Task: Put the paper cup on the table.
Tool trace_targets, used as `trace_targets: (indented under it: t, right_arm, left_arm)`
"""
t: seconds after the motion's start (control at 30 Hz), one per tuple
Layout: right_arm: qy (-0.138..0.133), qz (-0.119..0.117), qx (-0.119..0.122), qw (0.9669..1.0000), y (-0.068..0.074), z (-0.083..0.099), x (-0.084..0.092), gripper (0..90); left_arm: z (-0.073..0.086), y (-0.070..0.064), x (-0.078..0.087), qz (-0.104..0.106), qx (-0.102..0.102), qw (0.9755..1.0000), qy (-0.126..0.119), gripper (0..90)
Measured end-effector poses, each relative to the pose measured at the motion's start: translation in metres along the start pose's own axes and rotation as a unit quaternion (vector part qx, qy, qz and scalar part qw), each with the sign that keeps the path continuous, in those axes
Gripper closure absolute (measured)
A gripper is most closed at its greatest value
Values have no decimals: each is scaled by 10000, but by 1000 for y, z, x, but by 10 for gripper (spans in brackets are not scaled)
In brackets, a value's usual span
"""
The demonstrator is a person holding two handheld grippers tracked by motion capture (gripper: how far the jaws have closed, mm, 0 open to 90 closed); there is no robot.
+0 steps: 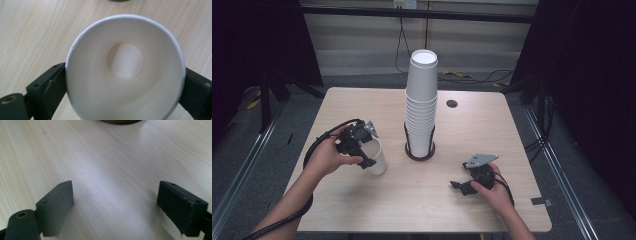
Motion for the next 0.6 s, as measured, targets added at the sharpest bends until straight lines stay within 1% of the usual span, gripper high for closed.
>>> trace_targets:
  t: [0.03,0.13,0.23,0.3,0.33,0.37,0.4,0.43,0.5,0.53,0.57,0.6]
  right_arm:
    - [-1,1,3,10000,0,0,0,135]
    - [0,-3,2,10000,0,0,0,135]
    - [0,-5,-1,10000,0,0,0,135]
    - [-2,-2,1,10000,0,0,0,136]
    - [-1,-6,-2,10000,0,0,0,136]
    - [-1,-5,-2,10000,0,0,0,136]
    - [-1,-7,-5,10000,0,0,0,136]
    - [-1,-6,0,10000,0,0,0,136]
    - [0,-10,-4,10000,0,0,0,137]
    - [-2,-7,-1,10000,0,0,0,137]
    - [0,-14,-5,10000,0,0,0,137]
    - [0,-13,-2,10000,0,0,0,137]
  left_arm:
    - [-1,-1,-2,-5,65,9999,-130,64]
    - [-3,-2,-5,25,8,9998,-217,60]
    - [-5,-2,-7,70,52,9996,-259,57]
    - [-6,-2,-9,96,115,9993,-345,55]
    - [-6,-1,-9,125,109,9993,-340,54]
    - [-7,-1,-11,178,146,9990,-391,53]
    - [-7,0,-12,207,114,9990,-385,51]
    - [-7,-1,-13,271,149,9988,-391,50]
    - [-8,-1,-16,295,202,9984,-444,47]
    - [-9,-1,-16,270,164,9984,-465,47]
    - [-9,-1,-17,304,168,9982,-484,47]
    - [-8,-1,-18,354,223,9980,-475,46]
Point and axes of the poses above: each handheld gripper's, and its own axes: x roughly backward along the jaws, z roughly out of its underside, y roughly to its left, the point moved 3 cm from there along -x, roughly forward along the jaws, and after that the axes turned 12 degrees about y, right-handed, at the moved point
